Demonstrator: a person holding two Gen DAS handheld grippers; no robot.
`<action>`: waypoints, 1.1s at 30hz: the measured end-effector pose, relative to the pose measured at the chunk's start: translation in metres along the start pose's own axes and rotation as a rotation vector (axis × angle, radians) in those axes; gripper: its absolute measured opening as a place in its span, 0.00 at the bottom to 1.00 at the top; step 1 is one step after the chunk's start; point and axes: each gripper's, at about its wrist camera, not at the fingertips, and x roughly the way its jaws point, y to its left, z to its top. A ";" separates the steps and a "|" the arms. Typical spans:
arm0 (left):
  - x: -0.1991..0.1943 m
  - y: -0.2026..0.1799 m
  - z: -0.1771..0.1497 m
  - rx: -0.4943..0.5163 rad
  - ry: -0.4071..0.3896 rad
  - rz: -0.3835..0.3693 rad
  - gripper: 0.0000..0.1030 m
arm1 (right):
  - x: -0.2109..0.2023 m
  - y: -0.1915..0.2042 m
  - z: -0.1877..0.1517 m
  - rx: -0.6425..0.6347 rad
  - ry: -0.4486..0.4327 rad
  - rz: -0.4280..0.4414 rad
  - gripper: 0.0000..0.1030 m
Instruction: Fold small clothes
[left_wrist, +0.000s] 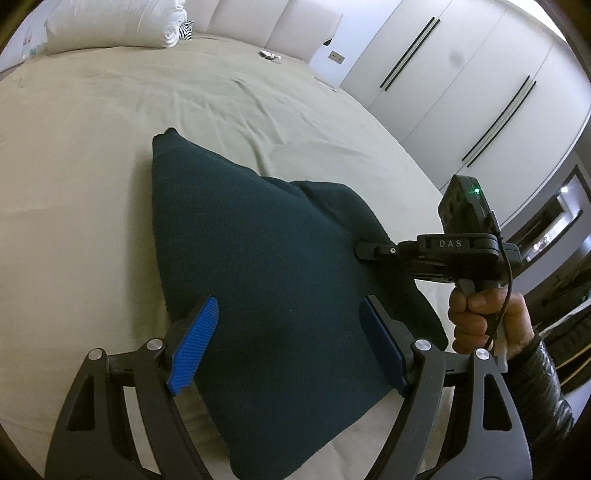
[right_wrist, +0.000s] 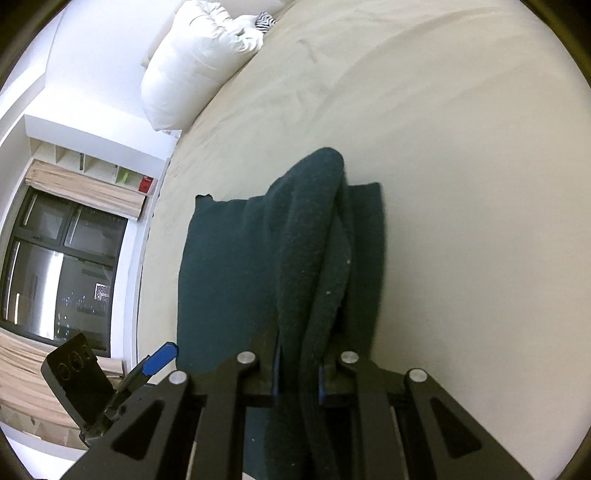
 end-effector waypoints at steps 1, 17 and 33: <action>0.002 -0.006 -0.001 0.007 -0.001 0.008 0.76 | 0.004 0.006 -0.005 0.009 -0.005 0.003 0.14; 0.058 -0.030 -0.004 0.162 0.053 0.178 0.76 | -0.053 -0.004 -0.029 0.025 -0.220 -0.082 0.40; 0.058 -0.031 -0.007 0.202 0.061 0.215 0.76 | -0.026 0.016 -0.090 -0.170 -0.132 -0.064 0.38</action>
